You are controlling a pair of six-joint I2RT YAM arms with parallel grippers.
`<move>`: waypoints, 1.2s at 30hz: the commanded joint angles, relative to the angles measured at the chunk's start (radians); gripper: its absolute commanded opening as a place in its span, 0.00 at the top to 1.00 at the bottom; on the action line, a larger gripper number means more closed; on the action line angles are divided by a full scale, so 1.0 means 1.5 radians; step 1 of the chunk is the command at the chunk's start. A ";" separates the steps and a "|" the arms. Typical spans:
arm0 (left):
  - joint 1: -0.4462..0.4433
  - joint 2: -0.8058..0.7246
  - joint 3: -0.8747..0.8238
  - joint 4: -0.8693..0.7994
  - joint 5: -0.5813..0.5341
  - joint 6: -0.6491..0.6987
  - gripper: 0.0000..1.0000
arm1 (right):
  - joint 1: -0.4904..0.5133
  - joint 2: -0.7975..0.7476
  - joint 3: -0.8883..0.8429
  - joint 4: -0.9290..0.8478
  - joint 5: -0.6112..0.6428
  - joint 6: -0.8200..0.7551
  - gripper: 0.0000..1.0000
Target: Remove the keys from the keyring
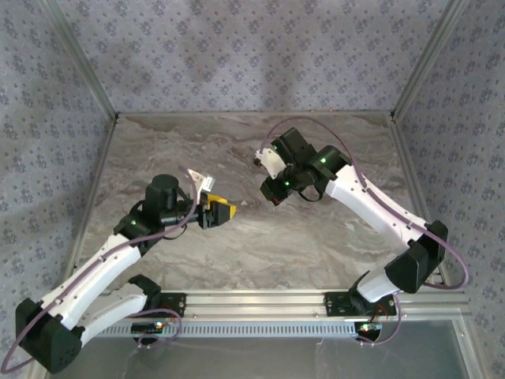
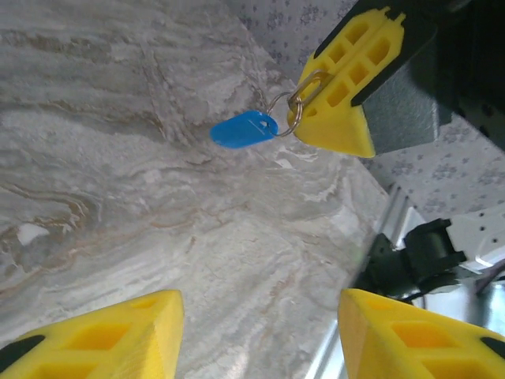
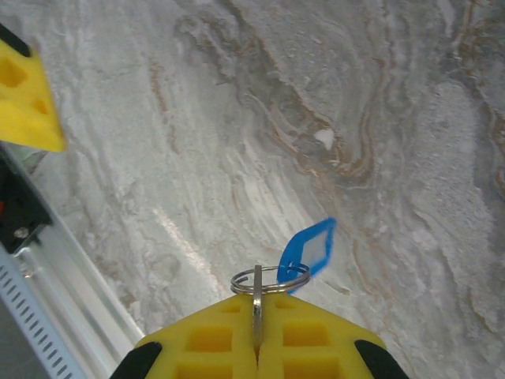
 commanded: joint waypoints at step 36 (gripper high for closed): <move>-0.217 -0.031 -0.085 0.286 -0.252 0.329 0.56 | 0.021 0.027 0.122 -0.152 -0.177 -0.126 1.00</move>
